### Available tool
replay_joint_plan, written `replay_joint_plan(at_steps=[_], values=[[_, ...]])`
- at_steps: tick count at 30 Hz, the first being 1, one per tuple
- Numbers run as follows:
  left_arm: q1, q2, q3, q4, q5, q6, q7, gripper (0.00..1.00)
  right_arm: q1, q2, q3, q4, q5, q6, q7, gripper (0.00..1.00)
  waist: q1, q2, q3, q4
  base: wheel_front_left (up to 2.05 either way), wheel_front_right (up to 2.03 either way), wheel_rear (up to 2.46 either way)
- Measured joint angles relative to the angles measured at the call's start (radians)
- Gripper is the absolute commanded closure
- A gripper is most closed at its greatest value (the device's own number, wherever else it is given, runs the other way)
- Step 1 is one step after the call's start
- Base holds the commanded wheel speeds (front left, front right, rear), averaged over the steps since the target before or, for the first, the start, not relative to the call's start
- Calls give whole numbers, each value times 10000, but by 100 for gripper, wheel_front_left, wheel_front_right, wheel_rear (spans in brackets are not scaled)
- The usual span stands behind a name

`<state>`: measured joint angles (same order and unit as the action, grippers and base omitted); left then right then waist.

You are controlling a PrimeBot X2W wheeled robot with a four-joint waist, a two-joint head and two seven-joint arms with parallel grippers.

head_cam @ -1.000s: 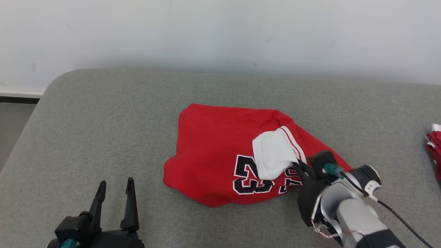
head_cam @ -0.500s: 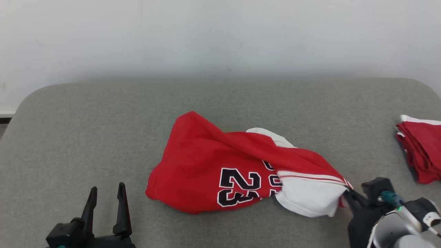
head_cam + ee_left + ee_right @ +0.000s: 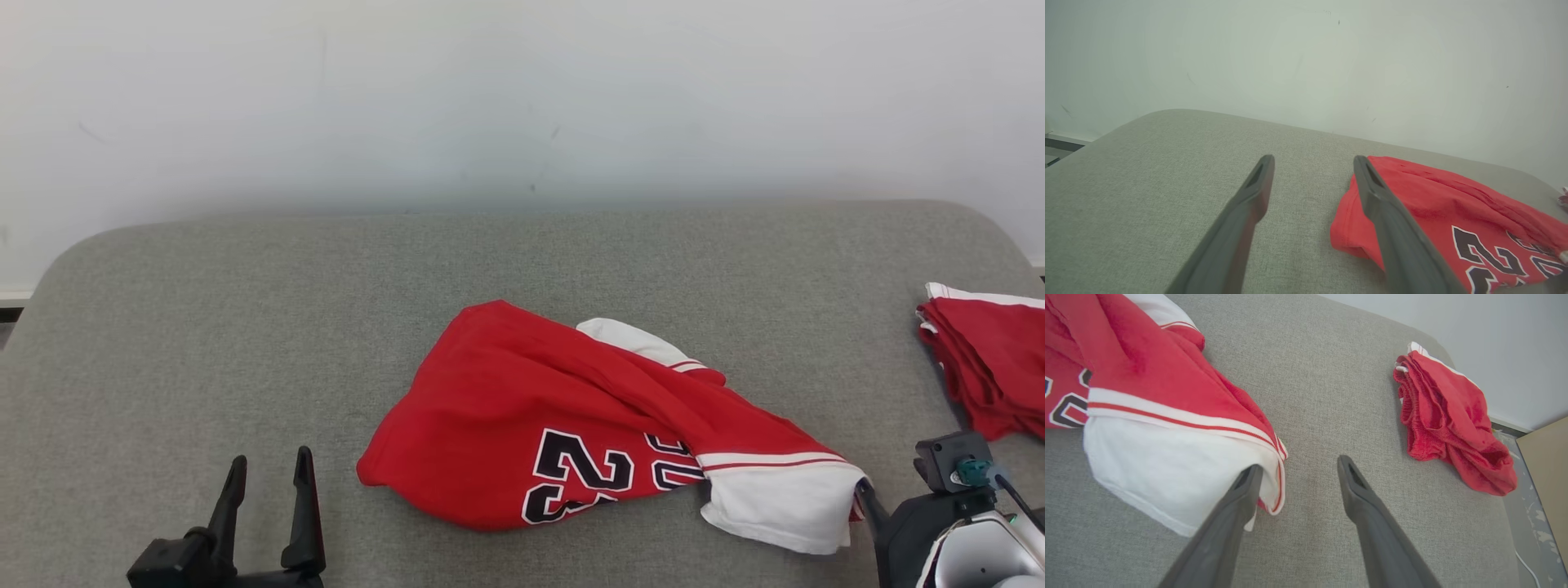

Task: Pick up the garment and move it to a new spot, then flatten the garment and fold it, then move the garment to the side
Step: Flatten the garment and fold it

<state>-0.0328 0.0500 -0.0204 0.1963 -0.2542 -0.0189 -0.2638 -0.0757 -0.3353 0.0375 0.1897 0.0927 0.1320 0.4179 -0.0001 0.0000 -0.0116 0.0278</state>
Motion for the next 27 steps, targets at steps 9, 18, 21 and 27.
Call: replay_joint_plan(at_steps=[9, 18, 21, 27], values=[[162, 0, 113, -61, 63, -4, -2, 0, 140, 629, -1087, -268, -594, 0, -119, 0, 0, 0, -132, 103, 0, 0, 0], [197, 2, 157, -115, 48, 13, -2, 0, 148, 1597, -1252, -1181, -763, 0, -2311, 0, 0, 0, -100, -41, 0, 0, 0], [195, -2, 155, -121, 48, 23, -2, 0, 194, 1850, -1124, -1237, -761, 0, -3325, 0, 0, 0, -90, -90, 0, 0, 0], [193, 0, 211, -165, 50, 44, -2, 0, 337, 2263, -736, -941, -665, 0, -4884, 0, 0, 0, -106, -183, 0, 0, 0]])
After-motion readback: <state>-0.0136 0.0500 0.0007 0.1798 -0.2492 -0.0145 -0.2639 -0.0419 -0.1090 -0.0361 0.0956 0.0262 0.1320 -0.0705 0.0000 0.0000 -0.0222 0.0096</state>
